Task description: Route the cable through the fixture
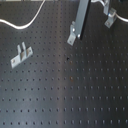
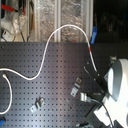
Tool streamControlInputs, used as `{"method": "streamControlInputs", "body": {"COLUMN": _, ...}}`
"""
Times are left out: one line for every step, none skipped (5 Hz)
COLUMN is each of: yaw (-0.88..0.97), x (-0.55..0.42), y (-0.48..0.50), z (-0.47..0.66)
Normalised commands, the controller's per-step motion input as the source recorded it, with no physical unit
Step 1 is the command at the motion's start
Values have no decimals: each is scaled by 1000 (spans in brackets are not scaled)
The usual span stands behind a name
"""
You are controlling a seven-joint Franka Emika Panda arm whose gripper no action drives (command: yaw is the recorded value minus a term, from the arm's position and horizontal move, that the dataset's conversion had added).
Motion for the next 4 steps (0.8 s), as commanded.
{"method": "streamControlInputs", "body": {"yaw": 57, "x": -329, "y": -63, "z": 74}}
{"method": "streamControlInputs", "body": {"yaw": 31, "x": -349, "y": -105, "z": 11}}
{"method": "streamControlInputs", "body": {"yaw": 0, "x": -365, "y": -250, "z": 14}}
{"method": "streamControlInputs", "body": {"yaw": 23, "x": -182, "y": -227, "z": -78}}
